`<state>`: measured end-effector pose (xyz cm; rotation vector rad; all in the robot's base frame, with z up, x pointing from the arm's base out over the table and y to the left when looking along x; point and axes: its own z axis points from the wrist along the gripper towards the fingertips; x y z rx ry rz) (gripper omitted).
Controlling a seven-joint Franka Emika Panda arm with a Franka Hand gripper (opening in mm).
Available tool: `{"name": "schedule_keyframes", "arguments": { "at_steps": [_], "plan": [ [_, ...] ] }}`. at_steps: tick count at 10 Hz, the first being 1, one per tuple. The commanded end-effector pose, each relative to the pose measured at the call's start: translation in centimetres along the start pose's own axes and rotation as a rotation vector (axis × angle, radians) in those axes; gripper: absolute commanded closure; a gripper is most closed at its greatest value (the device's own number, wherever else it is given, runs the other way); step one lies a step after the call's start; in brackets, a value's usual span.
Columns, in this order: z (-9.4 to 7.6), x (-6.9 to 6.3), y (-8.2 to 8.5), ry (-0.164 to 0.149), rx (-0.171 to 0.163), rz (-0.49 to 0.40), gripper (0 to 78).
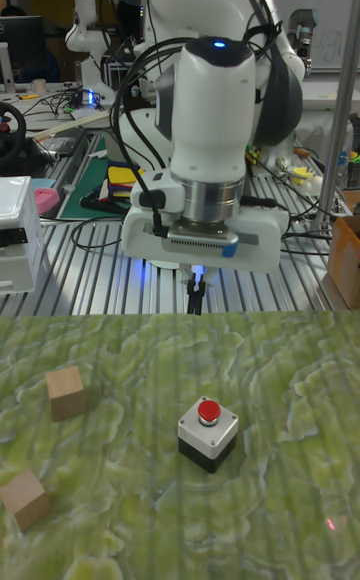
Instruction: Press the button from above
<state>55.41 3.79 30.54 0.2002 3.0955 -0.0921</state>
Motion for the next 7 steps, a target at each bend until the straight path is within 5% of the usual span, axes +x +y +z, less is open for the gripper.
{"name": "schedule_keyframes", "arguments": {
  "at_steps": [1, 7],
  "plan": [
    [-0.16, -0.05, 0.01, -0.007, -0.002, -0.022, 77.6],
    [-0.15, 0.01, 0.00, -0.010, 0.004, -0.018, 77.6]
  ]
}}
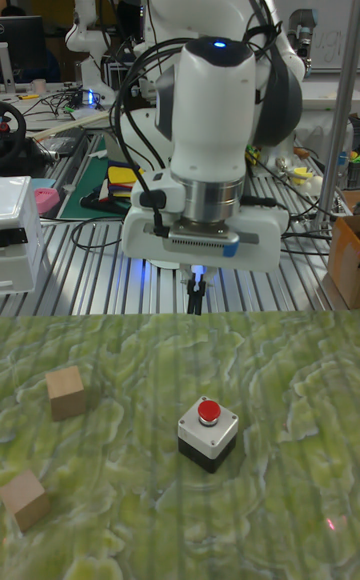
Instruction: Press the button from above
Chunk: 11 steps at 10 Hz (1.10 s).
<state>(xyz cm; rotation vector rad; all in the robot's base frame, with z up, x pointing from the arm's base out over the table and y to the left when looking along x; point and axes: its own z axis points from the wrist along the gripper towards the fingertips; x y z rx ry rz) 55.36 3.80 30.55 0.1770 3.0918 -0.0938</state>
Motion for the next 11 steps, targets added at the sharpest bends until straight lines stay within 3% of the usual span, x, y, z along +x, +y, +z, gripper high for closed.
{"name": "schedule_keyframes", "arguments": {
  "at_steps": [1, 7, 8, 9, 10, 11],
  "plan": [
    [-0.13, -0.04, -0.01, -0.003, 0.002, -0.006, 77.6],
    [-0.13, -0.04, -0.01, -0.016, 0.007, 0.002, 77.6],
    [-0.13, -0.04, -0.01, 0.030, 0.004, -0.025, 77.6],
    [-0.13, -0.04, -0.01, 0.096, -0.006, -0.044, 77.6],
    [-0.13, -0.04, -0.01, 0.154, -0.034, -0.054, 77.6],
    [-0.13, -0.04, -0.01, 0.162, -0.038, -0.056, 77.6]
  ]
}}
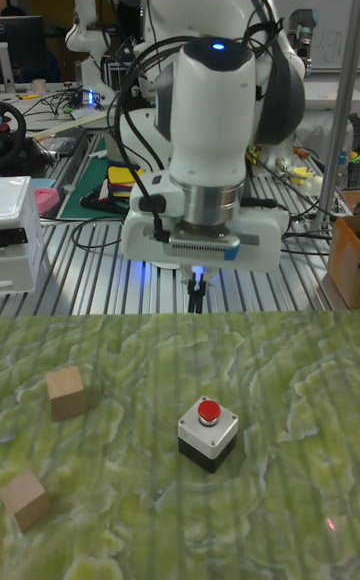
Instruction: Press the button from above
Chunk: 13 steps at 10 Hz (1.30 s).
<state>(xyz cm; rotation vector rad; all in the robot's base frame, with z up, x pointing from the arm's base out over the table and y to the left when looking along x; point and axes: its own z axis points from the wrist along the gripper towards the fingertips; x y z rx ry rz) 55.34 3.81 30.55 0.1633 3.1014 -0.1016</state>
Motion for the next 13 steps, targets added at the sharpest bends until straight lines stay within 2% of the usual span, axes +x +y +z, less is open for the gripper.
{"name": "schedule_keyframes", "arguments": {
  "at_steps": [1, 4, 7, 13],
  "plan": [
    [-0.1, -0.1, 0.0, 0.163, -0.041, -0.048, 77.6],
    [-0.1, -0.1, 0.0, 0.155, -0.025, -0.032, 77.6],
    [0.1, -0.2, 0.2, 0.139, -0.013, 0.021, 77.6],
    [2.6, -1.9, 2.4, 0.142, -0.020, -0.004, 77.6]
  ]
}}
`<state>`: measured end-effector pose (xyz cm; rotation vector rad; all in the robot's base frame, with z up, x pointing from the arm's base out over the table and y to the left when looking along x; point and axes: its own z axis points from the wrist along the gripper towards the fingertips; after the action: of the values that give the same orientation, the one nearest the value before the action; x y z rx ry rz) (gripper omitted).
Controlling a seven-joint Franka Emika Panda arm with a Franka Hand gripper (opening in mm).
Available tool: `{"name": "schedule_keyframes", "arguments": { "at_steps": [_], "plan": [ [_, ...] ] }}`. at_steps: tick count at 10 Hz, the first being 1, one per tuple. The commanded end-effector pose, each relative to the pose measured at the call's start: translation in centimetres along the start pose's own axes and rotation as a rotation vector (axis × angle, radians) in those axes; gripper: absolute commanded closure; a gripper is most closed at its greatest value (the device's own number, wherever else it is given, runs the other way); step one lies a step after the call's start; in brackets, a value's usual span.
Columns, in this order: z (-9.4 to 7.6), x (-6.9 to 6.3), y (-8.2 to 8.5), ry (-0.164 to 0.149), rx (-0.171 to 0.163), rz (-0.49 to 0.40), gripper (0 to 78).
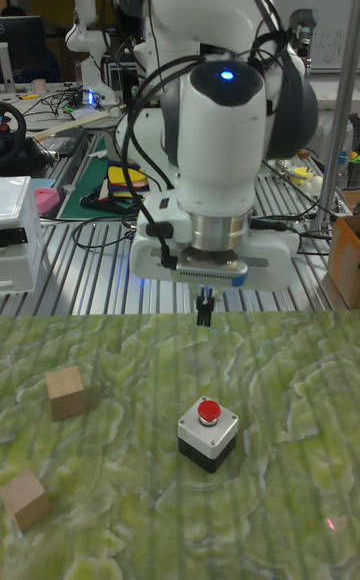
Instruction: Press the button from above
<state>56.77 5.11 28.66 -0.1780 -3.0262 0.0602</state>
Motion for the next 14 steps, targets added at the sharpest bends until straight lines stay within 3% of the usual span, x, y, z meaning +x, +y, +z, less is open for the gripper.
{"name": "schedule_keyframes", "arguments": {
  "at_steps": [1, 5, 7, 11, 14],
  "plan": [
    [1.4, -1.3, 1.3, -0.003, -0.001, -0.015, 77.6],
    [3.8, -2.8, 1.9, -0.013, -0.001, -0.030, 77.6],
    [6.2, -3.6, 1.5, -0.043, -0.004, -0.047, 77.6],
    [8.7, -3.7, 1.8, -0.069, -0.004, -0.058, 77.6],
    [11.6, -3.6, 1.4, -0.091, -0.004, -0.071, 77.6]
  ]
}}
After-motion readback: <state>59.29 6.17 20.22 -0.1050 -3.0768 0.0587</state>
